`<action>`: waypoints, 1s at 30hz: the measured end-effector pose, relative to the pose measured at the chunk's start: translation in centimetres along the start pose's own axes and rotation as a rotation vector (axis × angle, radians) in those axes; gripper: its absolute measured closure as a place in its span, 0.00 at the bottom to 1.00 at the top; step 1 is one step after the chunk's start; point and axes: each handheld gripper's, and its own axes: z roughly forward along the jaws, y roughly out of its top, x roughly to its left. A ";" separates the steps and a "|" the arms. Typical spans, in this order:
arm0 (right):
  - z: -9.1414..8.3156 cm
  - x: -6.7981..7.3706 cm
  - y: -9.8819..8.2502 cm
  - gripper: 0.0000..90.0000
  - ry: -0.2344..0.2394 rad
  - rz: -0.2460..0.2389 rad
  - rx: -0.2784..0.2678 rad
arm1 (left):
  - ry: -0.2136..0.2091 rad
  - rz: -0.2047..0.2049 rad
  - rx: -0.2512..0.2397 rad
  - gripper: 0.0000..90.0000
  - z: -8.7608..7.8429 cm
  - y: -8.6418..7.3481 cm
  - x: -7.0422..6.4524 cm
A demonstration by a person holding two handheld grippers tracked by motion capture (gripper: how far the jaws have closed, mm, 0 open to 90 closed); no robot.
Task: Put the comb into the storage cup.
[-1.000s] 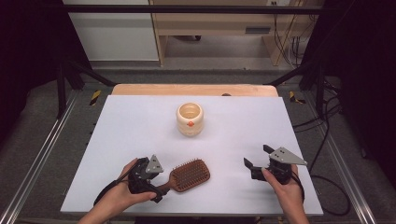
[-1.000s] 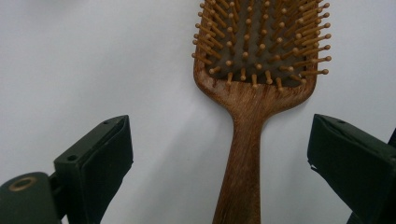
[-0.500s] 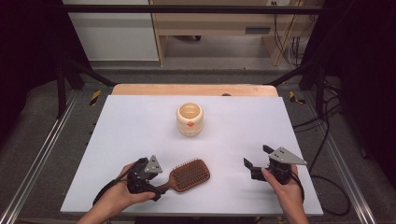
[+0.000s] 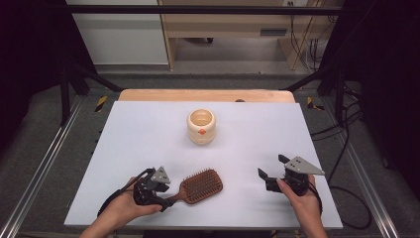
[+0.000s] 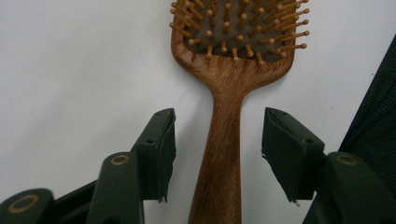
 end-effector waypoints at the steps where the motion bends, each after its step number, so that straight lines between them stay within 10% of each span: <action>1: 0.0 0.0 0.0 0.10 0.000 0.001 0.001 | -0.002 0.006 0.009 0.51 0.1 0.1 -0.1; 30: 0.0 -0.2 -0.1 0.10 0.007 0.003 0.005 | 0.014 0.042 0.118 0.71 2.4 1.5 -0.3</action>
